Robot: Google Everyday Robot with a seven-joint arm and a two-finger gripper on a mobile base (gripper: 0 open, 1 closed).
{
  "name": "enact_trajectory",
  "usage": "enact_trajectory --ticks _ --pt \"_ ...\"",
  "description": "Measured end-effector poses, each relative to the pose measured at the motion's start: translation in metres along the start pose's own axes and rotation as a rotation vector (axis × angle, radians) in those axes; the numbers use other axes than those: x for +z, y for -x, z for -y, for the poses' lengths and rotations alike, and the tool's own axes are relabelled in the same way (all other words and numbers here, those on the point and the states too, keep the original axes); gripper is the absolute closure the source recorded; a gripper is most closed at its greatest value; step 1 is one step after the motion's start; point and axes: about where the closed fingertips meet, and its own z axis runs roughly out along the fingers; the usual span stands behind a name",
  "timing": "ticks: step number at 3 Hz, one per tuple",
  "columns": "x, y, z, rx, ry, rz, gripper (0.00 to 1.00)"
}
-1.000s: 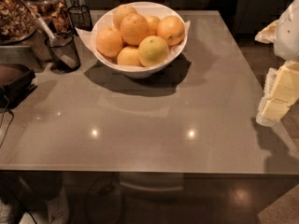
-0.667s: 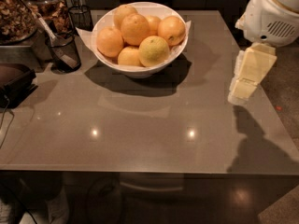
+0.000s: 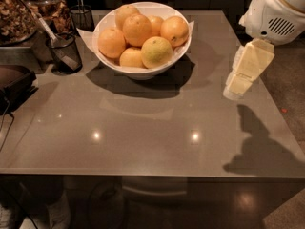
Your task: Pick orange from white bowl
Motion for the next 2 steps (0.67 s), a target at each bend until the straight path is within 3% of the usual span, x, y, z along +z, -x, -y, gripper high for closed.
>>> enact_trajectory --ticks 1,2 --pt "0.011 0.022 0.030 0.121 0.003 0.097 0.00" --pt "0.023 0.045 0.061 0.173 0.016 0.132 0.00"
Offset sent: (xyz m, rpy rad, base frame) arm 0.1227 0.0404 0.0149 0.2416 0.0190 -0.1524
